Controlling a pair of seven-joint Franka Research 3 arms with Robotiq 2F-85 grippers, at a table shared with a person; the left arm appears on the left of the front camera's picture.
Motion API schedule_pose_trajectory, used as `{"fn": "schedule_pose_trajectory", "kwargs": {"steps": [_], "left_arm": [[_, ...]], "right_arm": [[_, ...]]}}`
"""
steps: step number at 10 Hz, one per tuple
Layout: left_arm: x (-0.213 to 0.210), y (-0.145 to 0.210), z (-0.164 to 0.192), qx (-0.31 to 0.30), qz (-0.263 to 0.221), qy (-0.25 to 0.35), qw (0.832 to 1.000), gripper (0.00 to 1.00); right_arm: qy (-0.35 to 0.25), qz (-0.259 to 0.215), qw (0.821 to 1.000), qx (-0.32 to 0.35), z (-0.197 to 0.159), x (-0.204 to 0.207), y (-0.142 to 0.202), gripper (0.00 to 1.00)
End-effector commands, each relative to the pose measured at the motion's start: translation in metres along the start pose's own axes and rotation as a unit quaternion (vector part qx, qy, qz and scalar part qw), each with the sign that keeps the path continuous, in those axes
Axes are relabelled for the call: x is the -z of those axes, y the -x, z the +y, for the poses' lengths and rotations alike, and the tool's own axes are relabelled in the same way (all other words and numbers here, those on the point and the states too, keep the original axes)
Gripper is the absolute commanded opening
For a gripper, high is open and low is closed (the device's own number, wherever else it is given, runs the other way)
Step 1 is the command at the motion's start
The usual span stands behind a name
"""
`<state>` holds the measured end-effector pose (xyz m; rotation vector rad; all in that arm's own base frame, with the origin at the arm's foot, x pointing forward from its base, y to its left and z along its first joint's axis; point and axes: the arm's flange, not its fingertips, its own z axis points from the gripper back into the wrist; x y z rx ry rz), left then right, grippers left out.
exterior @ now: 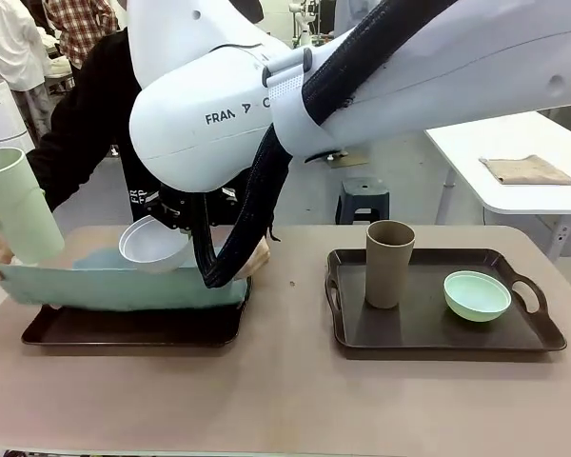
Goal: Set up a tray with a mat and arrange the tableware.
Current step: Place the Picnic Bowl and Reusable plastic cup back onto the Handle tray in front of the human's position.
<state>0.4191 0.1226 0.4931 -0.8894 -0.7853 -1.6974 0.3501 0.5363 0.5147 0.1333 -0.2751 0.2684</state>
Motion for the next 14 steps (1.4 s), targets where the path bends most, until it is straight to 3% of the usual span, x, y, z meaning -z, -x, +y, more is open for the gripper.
{"fn": "schedule_pose_trajectory", "kwargs": {"steps": [1,14], "left_arm": [[-0.0022,-0.0032,0.0007,0.008,0.001,-0.003,1.0,0.0],[-0.0022,-0.0032,0.0007,0.008,0.001,-0.003,1.0,0.0]], "right_arm": [[0.002,-0.004,1.0,-0.006,0.0029,-0.0013,-0.0017,0.02],[0.002,-0.004,1.0,-0.006,0.0029,-0.0013,-0.0017,0.02]]}}
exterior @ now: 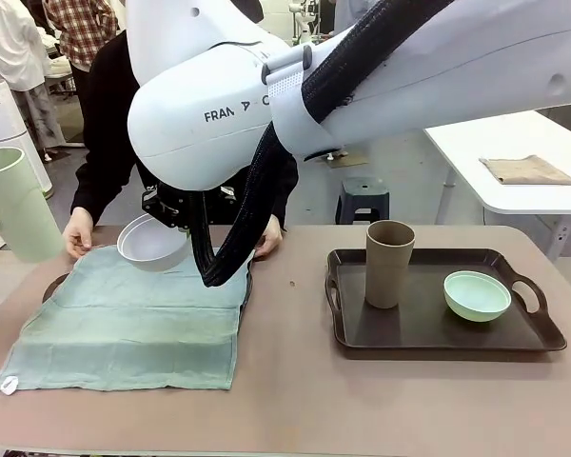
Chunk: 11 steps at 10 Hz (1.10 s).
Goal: Set up a tray with a mat and arrange the tableware.
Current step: Place the Picnic Bowl and Reusable plastic cup back onto the Handle tray in front of the human's position.
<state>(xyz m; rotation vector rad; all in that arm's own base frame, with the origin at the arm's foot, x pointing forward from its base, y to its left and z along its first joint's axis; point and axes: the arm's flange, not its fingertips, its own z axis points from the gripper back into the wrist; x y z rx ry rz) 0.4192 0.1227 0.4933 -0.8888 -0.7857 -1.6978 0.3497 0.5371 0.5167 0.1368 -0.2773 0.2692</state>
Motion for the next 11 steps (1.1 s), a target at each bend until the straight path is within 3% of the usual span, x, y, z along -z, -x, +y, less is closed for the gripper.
{"fn": "schedule_pose_trajectory", "kwargs": {"steps": [1,11], "left_arm": [[-0.002,-0.003,0.0006,0.008,0.001,-0.002,1.0,0.0],[-0.002,-0.003,0.0006,0.008,0.001,-0.002,1.0,0.0]], "right_arm": [[0.003,-0.003,1.0,-0.006,0.0018,0.0006,-0.0013,0.02],[0.003,-0.003,1.0,-0.006,0.0018,0.0006,-0.0013,0.02]]}}
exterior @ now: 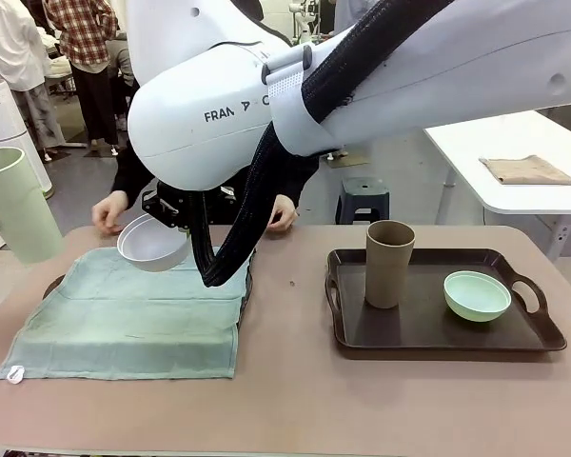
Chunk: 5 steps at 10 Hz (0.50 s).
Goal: Set up a tray with a mat and arrange the tableware.
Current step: Place the Picnic Bowl and Reusable plastic cup back onto the Handle tray in front of the human's position.
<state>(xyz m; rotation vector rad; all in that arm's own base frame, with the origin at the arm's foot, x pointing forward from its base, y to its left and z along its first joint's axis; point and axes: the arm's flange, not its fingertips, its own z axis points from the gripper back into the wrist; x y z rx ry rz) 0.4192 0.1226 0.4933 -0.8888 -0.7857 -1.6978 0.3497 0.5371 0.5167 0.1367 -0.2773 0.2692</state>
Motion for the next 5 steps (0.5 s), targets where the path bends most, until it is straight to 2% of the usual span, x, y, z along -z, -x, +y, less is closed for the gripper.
{"fn": "schedule_pose_trajectory", "kwargs": {"steps": [1,5], "left_arm": [[-0.002,-0.003,0.0006,0.008,0.001,-0.002,1.0,0.0],[-0.002,-0.003,0.0006,0.008,0.001,-0.002,1.0,0.0]], "right_arm": [[0.003,-0.003,1.0,-0.006,0.0018,0.0006,-0.0013,0.02],[0.003,-0.003,1.0,-0.006,0.0018,0.0006,-0.0013,0.02]]}}
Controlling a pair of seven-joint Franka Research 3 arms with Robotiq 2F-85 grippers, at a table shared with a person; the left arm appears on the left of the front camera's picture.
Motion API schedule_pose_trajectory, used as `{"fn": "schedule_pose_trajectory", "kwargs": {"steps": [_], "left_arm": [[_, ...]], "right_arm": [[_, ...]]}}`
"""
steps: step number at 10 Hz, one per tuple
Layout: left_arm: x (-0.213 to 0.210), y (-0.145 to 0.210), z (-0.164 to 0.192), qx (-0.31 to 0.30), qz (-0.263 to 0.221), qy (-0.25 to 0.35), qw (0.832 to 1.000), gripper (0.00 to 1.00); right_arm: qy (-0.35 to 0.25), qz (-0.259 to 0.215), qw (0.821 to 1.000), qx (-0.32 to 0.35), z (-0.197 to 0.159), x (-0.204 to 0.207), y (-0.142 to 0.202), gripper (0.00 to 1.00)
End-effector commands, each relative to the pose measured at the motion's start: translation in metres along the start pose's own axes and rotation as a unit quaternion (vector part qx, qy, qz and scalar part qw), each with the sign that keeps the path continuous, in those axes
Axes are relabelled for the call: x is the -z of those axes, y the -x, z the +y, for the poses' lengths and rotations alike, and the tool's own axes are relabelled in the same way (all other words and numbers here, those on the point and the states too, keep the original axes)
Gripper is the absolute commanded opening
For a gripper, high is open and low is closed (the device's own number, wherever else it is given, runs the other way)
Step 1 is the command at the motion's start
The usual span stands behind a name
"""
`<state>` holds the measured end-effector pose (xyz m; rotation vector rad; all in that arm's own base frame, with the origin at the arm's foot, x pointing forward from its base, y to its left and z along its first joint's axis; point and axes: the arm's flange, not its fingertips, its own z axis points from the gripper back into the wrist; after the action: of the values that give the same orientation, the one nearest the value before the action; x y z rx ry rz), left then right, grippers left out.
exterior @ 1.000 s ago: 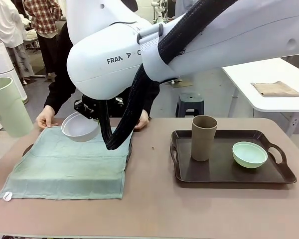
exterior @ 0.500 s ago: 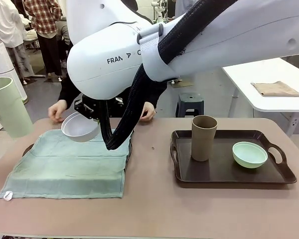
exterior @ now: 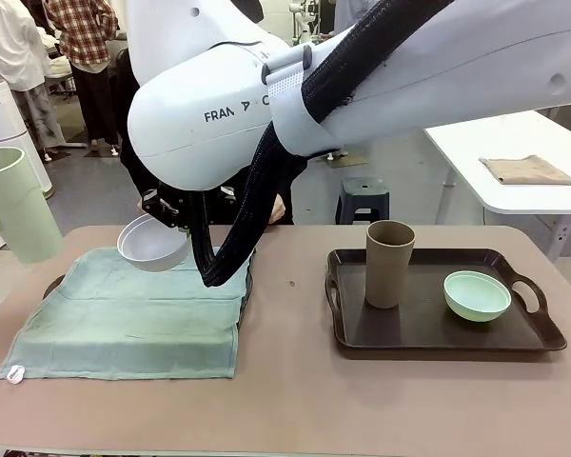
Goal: Set up a tray with a mat and arrange the tableware.
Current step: Place the Picnic Bowl and Reusable plastic cup back onto the Handle tray in front of the human's position.
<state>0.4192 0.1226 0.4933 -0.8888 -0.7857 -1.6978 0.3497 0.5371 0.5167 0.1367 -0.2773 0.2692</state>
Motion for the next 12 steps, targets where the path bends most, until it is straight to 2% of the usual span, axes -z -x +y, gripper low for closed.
{"fn": "schedule_pose_trajectory", "kwargs": {"steps": [1,3,5,6,7,8,10,12], "left_arm": [[0.0,0.0,0.0,0.0,0.0,0.0,1.0,0.86],[0.026,0.035,0.027,0.014,-0.078,0.012,0.997,0.86],[0.061,0.049,0.044,0.028,-0.072,0.039,0.996,0.86],[0.069,0.055,0.051,0.033,-0.069,0.037,0.996,0.86],[0.069,0.056,0.054,0.003,-0.061,0.024,0.998,0.86],[0.072,0.058,0.044,0.014,-0.072,0.042,0.996,0.86],[0.082,0.064,0.051,0.011,-0.069,0.043,0.997,0.86],[0.082,0.075,0.059,0.046,-0.023,0.002,0.999,0.86]], "right_arm": [[0.0,0.0,1.0,0.0,0.0,0.0,0.0,0.05],[-0.004,-0.02,1.0,0.008,-0.017,0.043,-0.02,0.05],[0.001,-0.027,1.0,0.003,-0.028,0.083,-0.035,0.05],[-0.018,-0.035,0.999,0.0,-0.031,0.099,-0.041,0.05],[-0.038,-0.025,0.999,0.024,-0.029,0.101,-0.041,0.05],[-0.003,-0.015,1.0,0.012,-0.032,0.089,-0.039,0.05],[-0.003,-0.015,1.0,0.012,-0.032,0.089,-0.039,0.05],[-0.009,-0.006,1.0,0.009,-0.032,0.115,-0.043,0.05]]}}
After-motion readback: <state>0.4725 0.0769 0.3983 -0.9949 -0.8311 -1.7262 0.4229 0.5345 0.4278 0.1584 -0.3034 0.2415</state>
